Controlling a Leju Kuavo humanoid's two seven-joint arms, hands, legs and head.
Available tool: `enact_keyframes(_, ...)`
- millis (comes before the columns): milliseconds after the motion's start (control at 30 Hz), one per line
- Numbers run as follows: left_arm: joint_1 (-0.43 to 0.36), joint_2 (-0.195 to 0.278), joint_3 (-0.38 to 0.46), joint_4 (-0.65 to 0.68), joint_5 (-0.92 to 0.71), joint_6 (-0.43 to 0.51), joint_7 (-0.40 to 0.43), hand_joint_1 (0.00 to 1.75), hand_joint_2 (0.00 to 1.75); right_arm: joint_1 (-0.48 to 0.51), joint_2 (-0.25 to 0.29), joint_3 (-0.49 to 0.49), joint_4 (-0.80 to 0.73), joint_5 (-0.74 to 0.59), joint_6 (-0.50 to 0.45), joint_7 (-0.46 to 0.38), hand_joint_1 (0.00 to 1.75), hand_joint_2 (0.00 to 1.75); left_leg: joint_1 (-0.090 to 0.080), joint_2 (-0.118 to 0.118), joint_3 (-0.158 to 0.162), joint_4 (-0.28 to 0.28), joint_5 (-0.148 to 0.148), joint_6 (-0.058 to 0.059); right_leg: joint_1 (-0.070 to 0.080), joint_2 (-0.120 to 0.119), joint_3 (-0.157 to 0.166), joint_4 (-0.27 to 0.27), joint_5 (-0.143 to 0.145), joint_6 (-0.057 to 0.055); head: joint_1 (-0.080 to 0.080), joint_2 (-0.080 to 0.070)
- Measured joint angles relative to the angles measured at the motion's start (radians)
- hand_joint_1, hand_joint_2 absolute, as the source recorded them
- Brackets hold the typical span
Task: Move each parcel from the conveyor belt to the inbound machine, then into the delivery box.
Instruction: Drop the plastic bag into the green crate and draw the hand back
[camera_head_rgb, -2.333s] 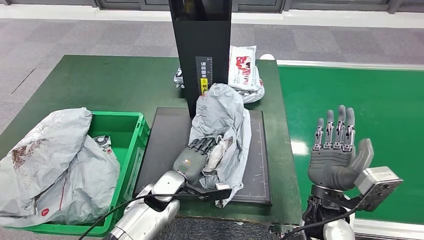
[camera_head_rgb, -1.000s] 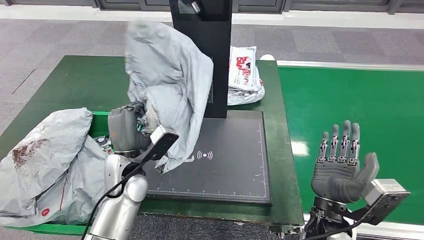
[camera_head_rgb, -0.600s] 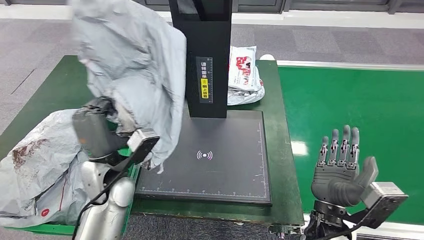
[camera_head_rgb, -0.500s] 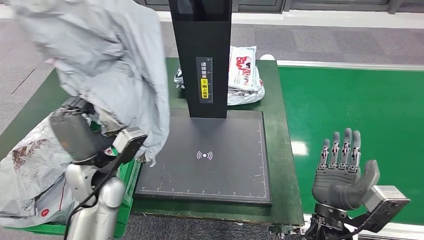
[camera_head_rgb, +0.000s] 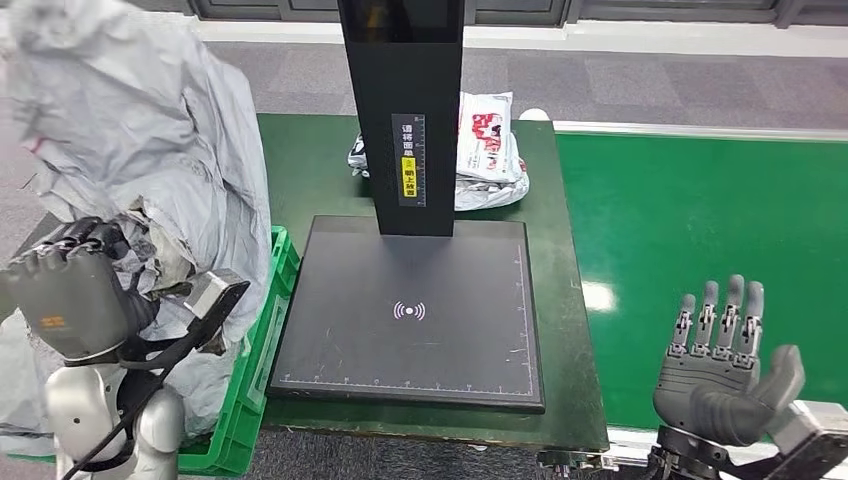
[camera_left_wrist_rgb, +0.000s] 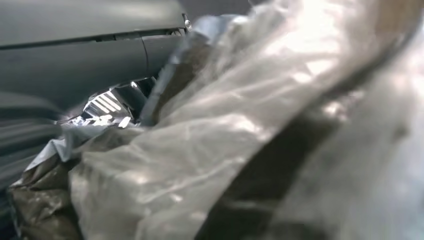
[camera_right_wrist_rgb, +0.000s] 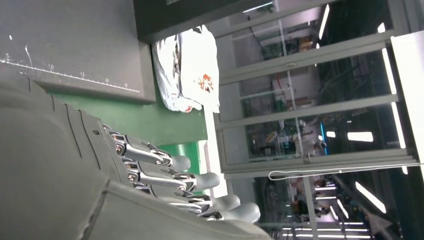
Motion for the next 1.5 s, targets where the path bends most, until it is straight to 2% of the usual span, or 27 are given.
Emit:
enact_keyframes(67, 0.033, 0.078, 0.002, -0.002, 0.0, -0.081, 0.074, 1.75, 1.75, 0.002, 0.001, -0.015, 0.0, -0.007, 0.008, -0.005, 0.0, 0.0, 0.001, 0.001, 0.0, 0.0, 0.0, -0.001, 0.001, 0.001, -0.001, 0.0, 0.0, -0.001, 0.0, 0.0)
enact_keyframes(133, 0.052, 0.181, -0.03, -0.001, 0.0, -0.154, 0.221, 1.75, 1.75, 0.004, 0.001, -0.03, 0.0, -0.014, 0.017, -0.012, 0.0, 0.0, 0.002, 0.0, 0.0, 0.0, 0.0, -0.002, 0.002, 0.001, -0.002, 0.0, -0.001, -0.002, 0.0, 0.0)
enact_keyframes(200, 0.057, 0.281, -0.093, 0.003, 0.0, -0.22, 0.373, 1.75, 1.75, 0.004, 0.002, -0.042, 0.0, -0.016, 0.026, -0.018, 0.0, 0.0, 0.002, 0.0, 0.0, 0.0, 0.001, -0.002, 0.002, 0.0, -0.001, 0.0, -0.001, -0.002, 0.0, 0.0)
enact_keyframes(233, 0.057, 0.328, -0.131, 0.006, -0.001, -0.248, 0.423, 1.75, 1.75, 0.004, 0.002, -0.047, 0.0, -0.017, 0.031, -0.019, 0.0, 0.0, 0.003, 0.0, 0.0, 0.0, 0.001, -0.002, 0.003, 0.0, -0.001, 0.0, -0.001, -0.002, 0.0, 0.0)
enact_keyframes(333, 0.059, 0.425, -0.227, 0.013, -0.001, -0.296, 0.478, 1.75, 1.75, 0.004, 0.004, -0.057, 0.0, -0.017, 0.038, -0.023, 0.0, 0.0, 0.003, -0.001, 0.0, 0.0, 0.0, -0.002, 0.003, 0.0, 0.0, 0.0, -0.001, -0.002, 0.0, 0.0)
enact_keyframes(433, 0.059, 0.476, -0.276, 0.017, -0.001, -0.313, 0.477, 1.75, 1.75, 0.005, 0.004, -0.064, 0.001, -0.017, 0.04, -0.025, 0.0, 0.0, 0.001, 0.0, 0.0, 0.0, 0.0, -0.002, 0.003, 0.0, -0.001, 0.0, -0.001, -0.002, 0.0, 0.0)
enact_keyframes(467, 0.059, 0.488, -0.285, 0.018, -0.001, -0.323, 0.47, 1.71, 1.75, 0.005, 0.004, -0.066, 0.001, -0.017, 0.041, -0.025, 0.0, 0.0, 0.001, 0.0, 0.0, 0.0, 0.0, -0.002, 0.003, 0.0, -0.001, 0.0, -0.001, -0.002, 0.0, 0.0)
enact_keyframes(567, 0.059, 0.508, -0.301, 0.025, -0.001, -0.357, 0.451, 0.4, 1.75, 0.005, 0.004, -0.074, 0.001, -0.017, 0.052, -0.029, 0.0, 0.0, 0.0, -0.001, 0.0, 0.0, 0.0, -0.001, 0.003, 0.0, 0.0, 0.0, -0.001, -0.002, 0.0, 0.0)
enact_keyframes(600, 0.059, 0.517, -0.302, 0.027, -0.001, -0.363, 0.46, 0.0, 1.31, 0.005, 0.005, -0.075, 0.002, -0.017, 0.054, -0.03, 0.0, 0.0, 0.0, -0.001, 0.0, 0.0, 0.0, -0.001, 0.003, 0.0, 0.0, 0.0, -0.001, -0.002, 0.0, 0.0)
enact_keyframes(700, 0.058, 0.557, -0.303, 0.029, -0.001, -0.361, 0.507, 0.0, 0.0, 0.005, 0.008, -0.077, 0.007, -0.017, 0.059, -0.032, 0.0, 0.0, 0.001, 0.0, 0.0, 0.0, 0.0, -0.002, 0.002, 0.0, -0.001, 0.0, -0.001, -0.002, 0.0, 0.0)
enact_keyframes(833, 0.057, 0.62, -0.304, 0.02, -0.001, -0.333, 0.56, 0.0, 0.0, 0.005, 0.009, -0.077, 0.017, -0.016, 0.059, -0.036, 0.0, 0.0, 0.002, -0.001, 0.0, 0.0, 0.0, -0.002, 0.002, 0.0, -0.001, 0.0, -0.002, -0.002, 0.0, 0.0)
enact_keyframes(967, 0.045, 0.673, -0.305, 0.015, -0.001, -0.355, 0.624, 0.0, 0.0, 0.004, 0.009, -0.077, 0.025, -0.016, 0.054, -0.037, 0.0, 0.0, 0.003, -0.001, 0.0, 0.0, 0.0, -0.002, 0.003, 0.0, 0.0, 0.0, -0.002, -0.003, 0.0, 0.0)
enact_keyframes(1200, 0.045, 0.7, -0.235, 0.001, -0.001, -0.362, 0.632, 0.0, 0.0, 0.003, 0.009, -0.077, 0.032, -0.017, 0.047, -0.037, 0.0, 0.0, 0.002, -0.001, 0.0, 0.0, 0.0, -0.003, 0.002, 0.0, 0.0, 0.0, -0.002, -0.003, 0.0, 0.0)
enact_keyframes(1300, 0.057, 0.701, -0.191, -0.015, -0.001, -0.324, 0.634, 0.0, 0.0, 0.002, 0.009, -0.077, 0.037, -0.017, 0.043, -0.035, 0.0, 0.0, 0.002, -0.001, -0.001, 0.0, 0.0, -0.003, 0.002, 0.0, 0.0, 0.0, -0.002, -0.003, 0.0, 0.0)
enact_keyframes(1400, 0.092, 0.687, -0.11, -0.051, -0.001, -0.241, 0.618, 0.0, 0.0, 0.003, 0.009, -0.077, 0.042, -0.017, 0.036, -0.034, 0.0, 0.0, 0.002, 0.0, 0.0, 0.0, -0.001, -0.003, 0.002, 0.0, 0.0, 0.0, -0.002, -0.003, 0.0, 0.0)
enact_keyframes(1433, 0.105, 0.67, -0.076, -0.065, -0.001, -0.201, 0.587, 0.0, 0.0, 0.003, 0.009, -0.077, 0.043, -0.017, 0.034, -0.034, 0.0, 0.0, 0.002, 0.0, 0.0, 0.0, -0.001, -0.004, 0.002, 0.001, 0.0, 0.0, -0.002, -0.003, 0.0, 0.0)
enact_keyframes(1500, 0.114, 0.582, 0.007, -0.093, -0.001, -0.093, 0.451, 0.0, 0.0, 0.004, 0.009, -0.077, 0.044, -0.016, 0.031, -0.032, 0.0, 0.0, 0.001, -0.001, 0.0, 0.0, -0.002, -0.003, 0.001, 0.0, 0.0, 0.0, -0.003, -0.002, 0.0, 0.0)
